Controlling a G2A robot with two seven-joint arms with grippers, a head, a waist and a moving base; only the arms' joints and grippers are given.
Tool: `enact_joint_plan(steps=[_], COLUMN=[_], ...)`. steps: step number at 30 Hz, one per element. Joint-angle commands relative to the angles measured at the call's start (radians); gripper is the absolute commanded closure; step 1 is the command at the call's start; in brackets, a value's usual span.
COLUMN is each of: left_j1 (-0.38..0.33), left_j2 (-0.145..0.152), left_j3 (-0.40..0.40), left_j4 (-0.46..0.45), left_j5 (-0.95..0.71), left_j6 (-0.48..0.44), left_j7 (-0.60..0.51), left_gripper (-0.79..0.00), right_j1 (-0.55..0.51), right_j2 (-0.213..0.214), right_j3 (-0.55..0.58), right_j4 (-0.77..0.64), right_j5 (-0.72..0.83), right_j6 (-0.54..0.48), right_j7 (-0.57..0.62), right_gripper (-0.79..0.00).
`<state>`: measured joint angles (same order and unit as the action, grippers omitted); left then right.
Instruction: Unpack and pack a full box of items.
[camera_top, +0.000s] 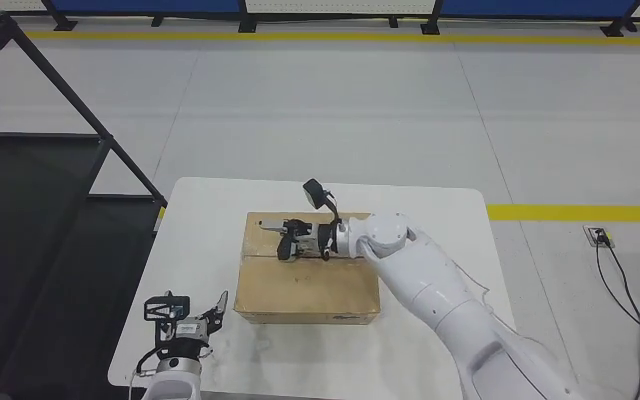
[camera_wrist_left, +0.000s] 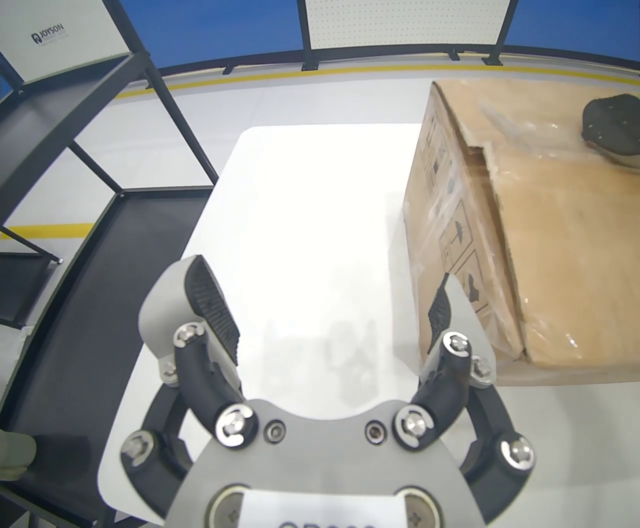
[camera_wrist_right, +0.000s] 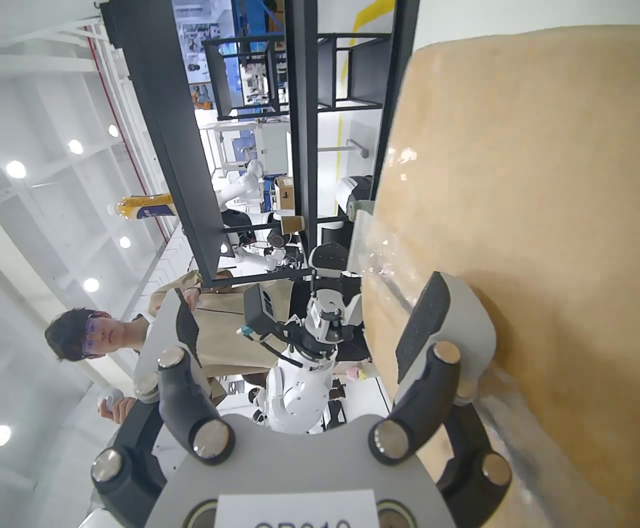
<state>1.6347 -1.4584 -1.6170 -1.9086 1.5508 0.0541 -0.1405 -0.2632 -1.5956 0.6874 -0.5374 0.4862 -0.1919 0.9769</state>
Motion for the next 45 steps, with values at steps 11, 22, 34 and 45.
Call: enact_joint_plan(steps=[11,22,34,45], left_j1=[-0.028,-0.04,-0.04,-0.036], left_j2=[0.004,0.007,0.01,0.013], left_j3=[0.043,0.07,0.085,0.089], left_j4=[-0.01,-0.012,-0.013,-0.015], left_j5=[0.054,0.077,0.087,0.097], left_j6=[0.015,0.029,0.045,0.058], left_j7=[-0.041,-0.051,-0.053,-0.056], left_gripper=[-0.785,-0.785,-0.785,-0.785], right_j1=[-0.209,-0.528,-0.611,-0.669], right_j2=[0.167,0.292,0.317,0.334], right_j3=[0.203,0.513,0.63,0.698], right_j4=[-0.397,-0.833,-0.864,-0.877], right_j5=[-0.229,-0.358,-0.318,-0.26], right_j6=[0.165,0.375,0.38,0.332], right_j7=[-0.069,-0.087,-0.179,-0.185], right_gripper=[-0.785,-0.785,-0.785,-0.785])
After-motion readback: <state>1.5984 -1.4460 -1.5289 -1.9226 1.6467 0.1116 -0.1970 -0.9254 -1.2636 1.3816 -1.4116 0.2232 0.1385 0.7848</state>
